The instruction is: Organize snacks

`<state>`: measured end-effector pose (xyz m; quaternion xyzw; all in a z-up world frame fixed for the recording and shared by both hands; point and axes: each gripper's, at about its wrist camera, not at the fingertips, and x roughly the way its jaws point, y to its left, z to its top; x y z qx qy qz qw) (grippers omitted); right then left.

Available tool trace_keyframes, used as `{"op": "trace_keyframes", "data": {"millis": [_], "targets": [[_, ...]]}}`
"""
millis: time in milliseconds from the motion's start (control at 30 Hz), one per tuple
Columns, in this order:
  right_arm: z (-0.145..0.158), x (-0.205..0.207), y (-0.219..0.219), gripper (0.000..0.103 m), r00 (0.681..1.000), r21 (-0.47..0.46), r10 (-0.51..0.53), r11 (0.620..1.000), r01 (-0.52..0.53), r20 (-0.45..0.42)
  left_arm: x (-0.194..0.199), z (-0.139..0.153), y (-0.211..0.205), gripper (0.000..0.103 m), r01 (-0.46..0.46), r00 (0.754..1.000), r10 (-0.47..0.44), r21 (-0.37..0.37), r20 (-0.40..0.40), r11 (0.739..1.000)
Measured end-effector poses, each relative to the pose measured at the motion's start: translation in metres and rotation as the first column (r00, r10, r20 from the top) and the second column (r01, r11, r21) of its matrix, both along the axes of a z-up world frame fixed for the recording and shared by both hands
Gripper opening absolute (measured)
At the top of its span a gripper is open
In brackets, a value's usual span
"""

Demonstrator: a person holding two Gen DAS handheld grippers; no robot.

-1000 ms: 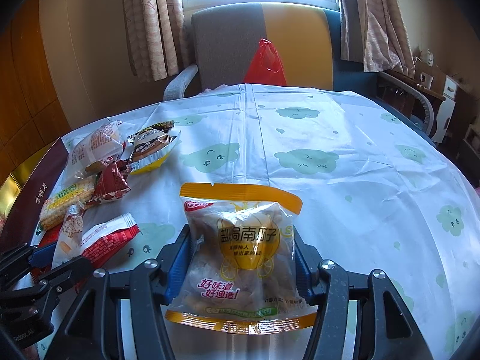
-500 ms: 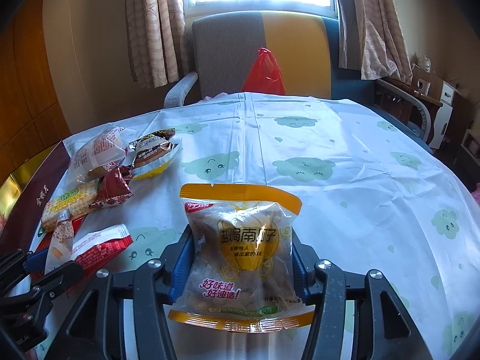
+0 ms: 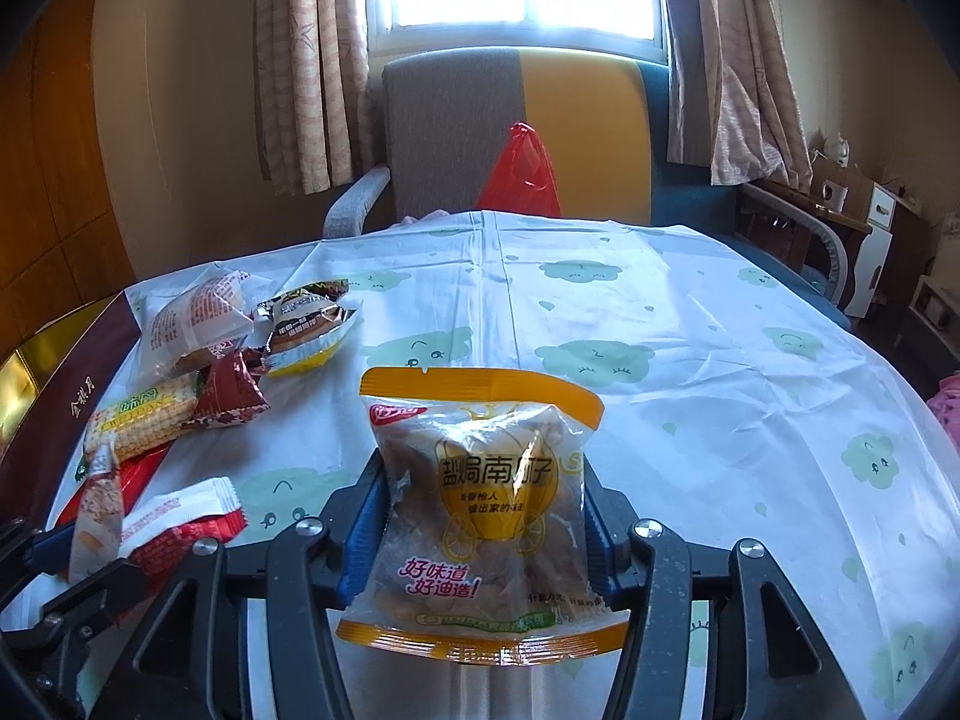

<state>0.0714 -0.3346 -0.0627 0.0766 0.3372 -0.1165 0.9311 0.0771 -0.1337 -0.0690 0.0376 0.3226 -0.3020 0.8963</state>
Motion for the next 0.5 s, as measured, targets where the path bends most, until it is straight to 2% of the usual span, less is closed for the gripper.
{"op": "trace_keyframes", "data": {"millis": [133, 500], "targets": [[-0.001, 0.001, 0.0, 0.056, 1.0, -0.002, 0.001, 1.0, -0.001, -0.006, -0.01, 0.004, 0.002, 0.044, 0.018, 1.0, -0.018, 0.0, 0.026, 1.0], [-0.001, 0.0, 0.002, 0.056, 1.0, -0.017, 0.001, 1.0, -0.001, -0.002, -0.02, 0.022, 0.02, 0.044, 0.004, 1.0, -0.002, -0.085, 0.023, 0.996]]}}
